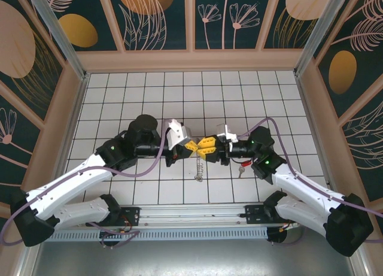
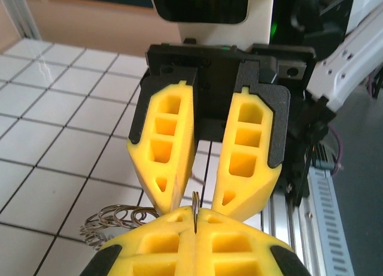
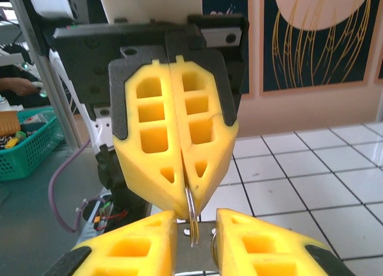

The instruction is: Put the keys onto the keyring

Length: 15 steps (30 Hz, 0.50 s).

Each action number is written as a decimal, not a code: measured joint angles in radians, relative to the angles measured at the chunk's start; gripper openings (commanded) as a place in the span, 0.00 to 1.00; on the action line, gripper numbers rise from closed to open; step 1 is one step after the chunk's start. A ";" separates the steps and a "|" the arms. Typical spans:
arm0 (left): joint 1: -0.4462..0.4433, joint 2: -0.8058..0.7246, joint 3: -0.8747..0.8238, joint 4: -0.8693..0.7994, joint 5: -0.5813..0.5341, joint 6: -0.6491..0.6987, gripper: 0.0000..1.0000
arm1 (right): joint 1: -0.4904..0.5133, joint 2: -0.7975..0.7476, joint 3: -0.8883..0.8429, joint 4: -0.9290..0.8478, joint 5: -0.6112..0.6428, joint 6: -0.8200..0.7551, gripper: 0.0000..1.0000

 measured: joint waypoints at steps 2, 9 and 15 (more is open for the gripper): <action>0.000 0.018 0.023 -0.053 0.000 0.021 0.00 | 0.009 0.000 0.000 -0.031 0.004 -0.019 0.20; 0.001 0.050 0.067 -0.172 -0.001 0.069 0.00 | 0.027 0.010 0.005 -0.103 0.010 -0.063 0.00; 0.003 0.040 0.052 -0.158 0.011 0.071 0.14 | 0.029 0.011 0.006 -0.108 0.008 -0.065 0.00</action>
